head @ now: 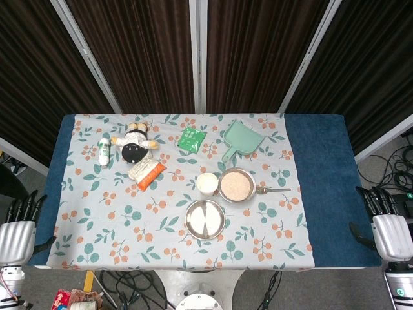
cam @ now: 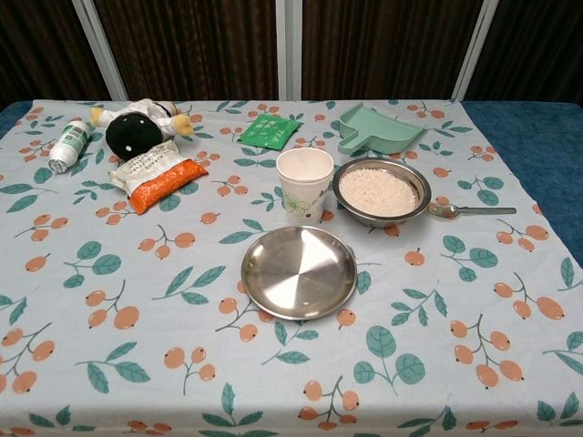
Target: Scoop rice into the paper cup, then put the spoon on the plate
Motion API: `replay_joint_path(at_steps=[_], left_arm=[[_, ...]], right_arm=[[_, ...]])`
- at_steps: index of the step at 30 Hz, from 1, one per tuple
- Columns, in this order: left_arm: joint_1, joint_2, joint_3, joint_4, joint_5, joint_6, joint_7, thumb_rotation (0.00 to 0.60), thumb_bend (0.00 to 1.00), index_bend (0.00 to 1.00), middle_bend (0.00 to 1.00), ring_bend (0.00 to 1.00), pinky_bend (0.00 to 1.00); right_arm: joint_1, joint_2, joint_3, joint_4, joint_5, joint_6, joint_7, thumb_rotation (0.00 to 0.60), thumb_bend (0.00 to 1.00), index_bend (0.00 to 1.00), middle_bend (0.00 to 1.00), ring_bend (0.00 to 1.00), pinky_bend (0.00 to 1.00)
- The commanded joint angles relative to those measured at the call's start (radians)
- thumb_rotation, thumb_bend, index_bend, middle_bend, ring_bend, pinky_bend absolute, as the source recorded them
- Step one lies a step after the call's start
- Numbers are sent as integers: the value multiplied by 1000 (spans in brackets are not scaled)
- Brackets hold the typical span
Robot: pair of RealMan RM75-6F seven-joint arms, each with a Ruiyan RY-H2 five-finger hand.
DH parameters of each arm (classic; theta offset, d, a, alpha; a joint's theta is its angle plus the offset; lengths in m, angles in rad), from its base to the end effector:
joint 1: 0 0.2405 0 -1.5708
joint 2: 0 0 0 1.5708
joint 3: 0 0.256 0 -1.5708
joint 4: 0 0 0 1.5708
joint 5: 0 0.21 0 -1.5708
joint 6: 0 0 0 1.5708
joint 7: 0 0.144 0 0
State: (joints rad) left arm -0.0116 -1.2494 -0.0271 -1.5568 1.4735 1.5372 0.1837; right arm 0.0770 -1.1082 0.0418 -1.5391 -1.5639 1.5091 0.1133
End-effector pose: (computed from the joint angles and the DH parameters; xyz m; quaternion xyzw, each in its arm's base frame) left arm -0.3238 0.1528 0.1269 -0.5878 -0.3762 -0.3349 0.6331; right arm -0.3183 -0.1778 0.1681 0.6013 -0.3811 0.4110 0.5694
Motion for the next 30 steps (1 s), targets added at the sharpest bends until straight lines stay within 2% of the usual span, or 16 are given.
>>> replay_joint_path(at_steps=[1,8,12,17,23,26,30], left_arm=[[-1,0,0,0,-1,-2,1,600,41,141,90,17,0],[-1,1,-1,-4,-4,-3,3,600,41,141,90,17,0],[-3,1,-3,-4,-4,-5,1,600,41,141,90,17,0],[1,-2,0,-3,-6,-3,-2,600,41,141,90,17,0],[7,-2,5,-1,-14,-8,-7,600,41,141,90,17,0],[7,-5,6,1,-18,-13,-8,600,41,141,90,17,0],[5,-7,6,3,-21,-20,-8,600,41,141,90,17,0]], right_arm=[[2,-2,-1,2,-5,-2,4,600,268,0,122,0,0],[17,-5,-6,6,-27,-15,1,600,268,0,136,0,0],[63,-8,6,-9,-29,-73,-35,600,253,15,202,0,0],[182,-37,49,-18,33,-258,-89,600,231,175,301,33,0],[327,-135,87,59,146,-494,-190,600,229,315,314,35,0],[381,-201,100,122,199,-570,-236,600,231,356,314,35,0],[426,-284,103,205,231,-613,-284,600,235,405,325,44,0]])
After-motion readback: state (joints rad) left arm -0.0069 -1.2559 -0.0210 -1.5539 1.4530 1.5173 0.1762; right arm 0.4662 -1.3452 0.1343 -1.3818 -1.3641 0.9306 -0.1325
